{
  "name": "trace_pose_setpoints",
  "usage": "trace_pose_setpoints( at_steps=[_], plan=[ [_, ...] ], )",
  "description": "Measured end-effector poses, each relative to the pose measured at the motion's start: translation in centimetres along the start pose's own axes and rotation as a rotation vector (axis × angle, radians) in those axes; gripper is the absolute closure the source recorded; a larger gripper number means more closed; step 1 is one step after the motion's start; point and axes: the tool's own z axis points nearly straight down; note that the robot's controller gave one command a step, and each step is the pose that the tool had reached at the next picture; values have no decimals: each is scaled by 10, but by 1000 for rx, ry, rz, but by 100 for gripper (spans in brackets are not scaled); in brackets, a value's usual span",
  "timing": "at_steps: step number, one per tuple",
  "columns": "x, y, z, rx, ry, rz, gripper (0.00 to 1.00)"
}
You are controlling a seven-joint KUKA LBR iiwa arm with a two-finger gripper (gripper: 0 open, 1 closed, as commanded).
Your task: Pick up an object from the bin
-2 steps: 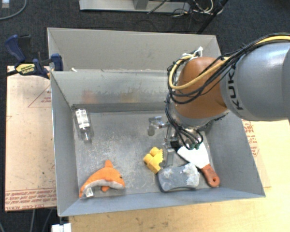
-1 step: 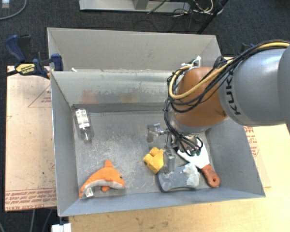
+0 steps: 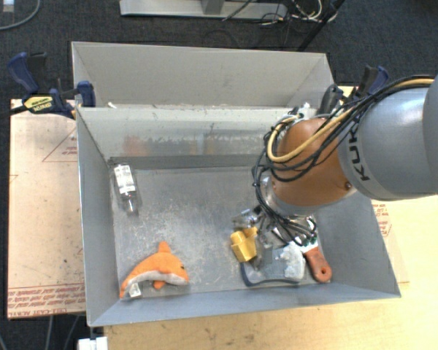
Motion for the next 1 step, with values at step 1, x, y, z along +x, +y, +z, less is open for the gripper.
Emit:
trace_pose_setpoints(
  at_steps=[1],
  plan=[
    [0, 0, 0, 0, 3, 0, 100]
  ],
)
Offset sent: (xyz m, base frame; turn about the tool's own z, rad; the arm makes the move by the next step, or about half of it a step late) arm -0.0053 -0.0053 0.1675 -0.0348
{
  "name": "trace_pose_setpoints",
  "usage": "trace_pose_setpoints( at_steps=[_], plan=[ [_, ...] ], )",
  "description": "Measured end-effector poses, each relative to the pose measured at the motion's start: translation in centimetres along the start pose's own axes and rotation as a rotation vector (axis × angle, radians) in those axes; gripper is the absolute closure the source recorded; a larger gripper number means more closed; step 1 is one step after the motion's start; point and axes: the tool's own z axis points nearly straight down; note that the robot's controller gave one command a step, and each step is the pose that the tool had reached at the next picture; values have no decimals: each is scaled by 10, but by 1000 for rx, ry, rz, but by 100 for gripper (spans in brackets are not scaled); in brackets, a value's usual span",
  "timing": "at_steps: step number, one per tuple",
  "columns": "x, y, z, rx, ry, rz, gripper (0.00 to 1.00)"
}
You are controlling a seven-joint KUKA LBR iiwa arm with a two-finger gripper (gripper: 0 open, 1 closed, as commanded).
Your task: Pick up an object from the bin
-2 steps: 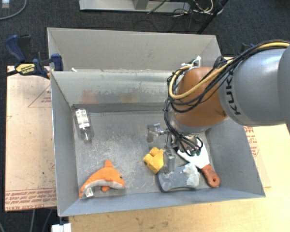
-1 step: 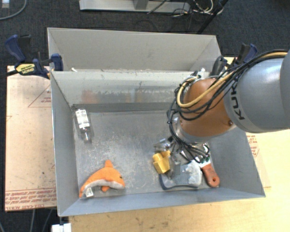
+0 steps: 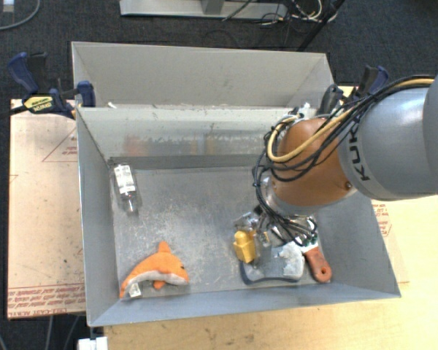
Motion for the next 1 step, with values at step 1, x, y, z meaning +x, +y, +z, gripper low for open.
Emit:
trace_pose_setpoints(
  at_steps=[1],
  plan=[
    [4, -2, -170, 3, -12, -32, 100]
  ],
)
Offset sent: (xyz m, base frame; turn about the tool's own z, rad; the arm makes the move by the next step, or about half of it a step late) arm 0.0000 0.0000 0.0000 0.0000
